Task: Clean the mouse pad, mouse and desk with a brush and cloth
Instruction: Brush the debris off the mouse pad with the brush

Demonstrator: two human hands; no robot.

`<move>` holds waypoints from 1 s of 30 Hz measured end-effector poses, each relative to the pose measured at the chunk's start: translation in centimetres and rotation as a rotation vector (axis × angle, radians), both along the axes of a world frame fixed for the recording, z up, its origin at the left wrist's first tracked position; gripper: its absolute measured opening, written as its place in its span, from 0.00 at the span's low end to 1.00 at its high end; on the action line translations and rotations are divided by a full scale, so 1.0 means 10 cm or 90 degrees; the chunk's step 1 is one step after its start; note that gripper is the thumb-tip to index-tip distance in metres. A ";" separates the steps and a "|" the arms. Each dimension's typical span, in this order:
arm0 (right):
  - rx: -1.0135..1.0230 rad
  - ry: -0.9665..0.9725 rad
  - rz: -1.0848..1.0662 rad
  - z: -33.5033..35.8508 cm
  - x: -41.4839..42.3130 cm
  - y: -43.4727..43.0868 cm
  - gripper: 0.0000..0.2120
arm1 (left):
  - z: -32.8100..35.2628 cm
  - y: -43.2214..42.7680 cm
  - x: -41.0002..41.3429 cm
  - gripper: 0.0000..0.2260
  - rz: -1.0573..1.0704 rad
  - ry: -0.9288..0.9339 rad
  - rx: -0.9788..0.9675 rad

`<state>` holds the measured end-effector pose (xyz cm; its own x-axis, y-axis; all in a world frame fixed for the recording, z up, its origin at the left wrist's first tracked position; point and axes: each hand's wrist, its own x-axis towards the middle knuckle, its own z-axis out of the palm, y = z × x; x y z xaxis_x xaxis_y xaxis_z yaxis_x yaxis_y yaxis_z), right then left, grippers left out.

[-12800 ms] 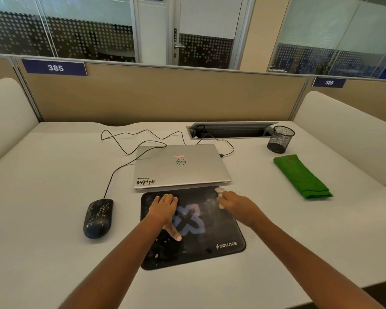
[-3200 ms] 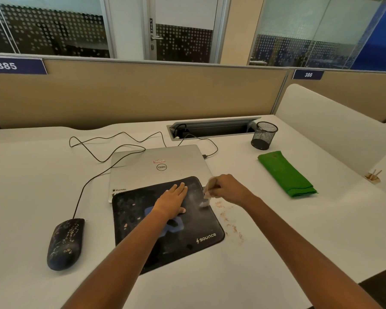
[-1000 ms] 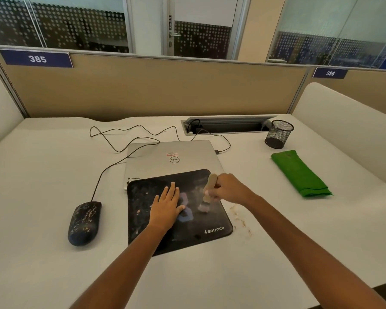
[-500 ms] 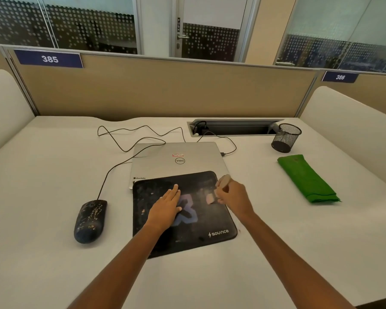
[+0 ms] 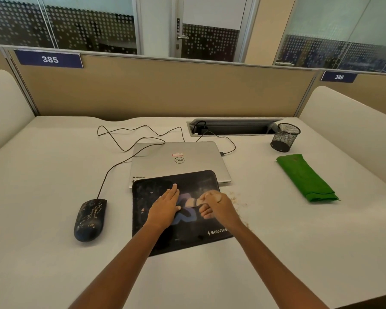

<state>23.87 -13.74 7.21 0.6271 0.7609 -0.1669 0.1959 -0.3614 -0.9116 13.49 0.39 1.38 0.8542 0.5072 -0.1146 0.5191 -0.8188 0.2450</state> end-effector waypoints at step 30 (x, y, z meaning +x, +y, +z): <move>0.065 -0.357 -0.158 -0.02 0.37 -0.06 0.06 | 0.06 -0.03 -0.03 0.26 0.007 0.003 0.005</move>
